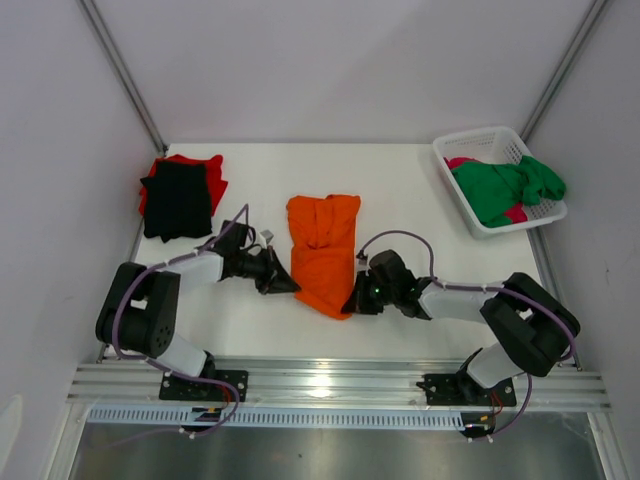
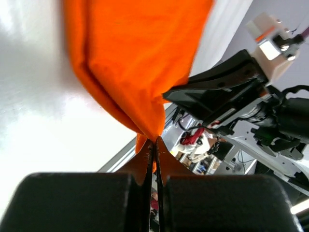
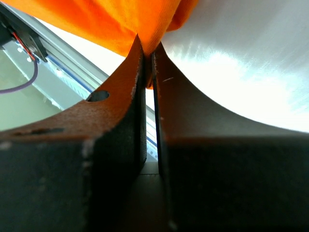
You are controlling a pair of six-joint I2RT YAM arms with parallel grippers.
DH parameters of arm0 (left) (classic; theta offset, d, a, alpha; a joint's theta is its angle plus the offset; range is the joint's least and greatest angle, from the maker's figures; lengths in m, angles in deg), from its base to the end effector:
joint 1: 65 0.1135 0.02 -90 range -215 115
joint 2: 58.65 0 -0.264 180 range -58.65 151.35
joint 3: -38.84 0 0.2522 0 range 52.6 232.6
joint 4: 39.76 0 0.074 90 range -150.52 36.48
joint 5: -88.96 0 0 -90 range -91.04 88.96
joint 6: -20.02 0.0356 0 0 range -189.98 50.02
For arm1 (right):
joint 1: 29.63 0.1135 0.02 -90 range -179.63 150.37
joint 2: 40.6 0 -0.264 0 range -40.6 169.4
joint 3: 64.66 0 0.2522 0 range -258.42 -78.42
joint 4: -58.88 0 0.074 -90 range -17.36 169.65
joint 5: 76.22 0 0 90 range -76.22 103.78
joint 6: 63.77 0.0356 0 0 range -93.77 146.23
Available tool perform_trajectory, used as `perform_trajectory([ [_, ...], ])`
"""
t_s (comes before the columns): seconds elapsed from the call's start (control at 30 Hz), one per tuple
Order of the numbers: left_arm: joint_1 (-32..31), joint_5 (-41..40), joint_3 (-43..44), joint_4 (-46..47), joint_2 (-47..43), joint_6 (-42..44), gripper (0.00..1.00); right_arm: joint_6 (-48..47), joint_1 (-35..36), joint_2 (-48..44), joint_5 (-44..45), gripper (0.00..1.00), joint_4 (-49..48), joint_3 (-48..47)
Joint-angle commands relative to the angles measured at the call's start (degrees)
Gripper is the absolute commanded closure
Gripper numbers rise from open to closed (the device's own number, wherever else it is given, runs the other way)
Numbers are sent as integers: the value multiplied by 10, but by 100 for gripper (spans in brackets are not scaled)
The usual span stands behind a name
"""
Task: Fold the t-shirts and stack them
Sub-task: Grab one side of the 2/3 rectangular tshirt with both arms, then fold the long partially folded tshirt into a neat square
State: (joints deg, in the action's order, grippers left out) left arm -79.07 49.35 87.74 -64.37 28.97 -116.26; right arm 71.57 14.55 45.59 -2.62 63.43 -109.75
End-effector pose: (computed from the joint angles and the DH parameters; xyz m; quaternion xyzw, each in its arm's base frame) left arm 0.2351 -0.0872 0.1331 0.1499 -0.8731 0.4630 0.0278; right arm 0.1853 0.1941 0.1338 -0.0446 0.9171 0.3568 0.1723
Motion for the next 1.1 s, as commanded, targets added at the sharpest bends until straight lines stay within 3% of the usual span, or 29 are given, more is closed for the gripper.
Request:
perform_trajectory([
  [0.0,-3,-17,81,-58,-24,37,99,-40,-15,-13,6,100,27,-48],
  [0.3,-3,-25,186,-134,13,67,99,-100,-74,-1,-6,100,75,-137],
  [0.53,-3,-28,278,-193,55,80,99,-155,-160,41,-34,100,153,-306],
  [0.7,-3,-32,355,-235,56,85,100,-194,-177,56,-34,100,230,-413],
  [1.07,4,-42,452,-294,80,108,99,-194,-181,49,-35,100,237,-415],
])
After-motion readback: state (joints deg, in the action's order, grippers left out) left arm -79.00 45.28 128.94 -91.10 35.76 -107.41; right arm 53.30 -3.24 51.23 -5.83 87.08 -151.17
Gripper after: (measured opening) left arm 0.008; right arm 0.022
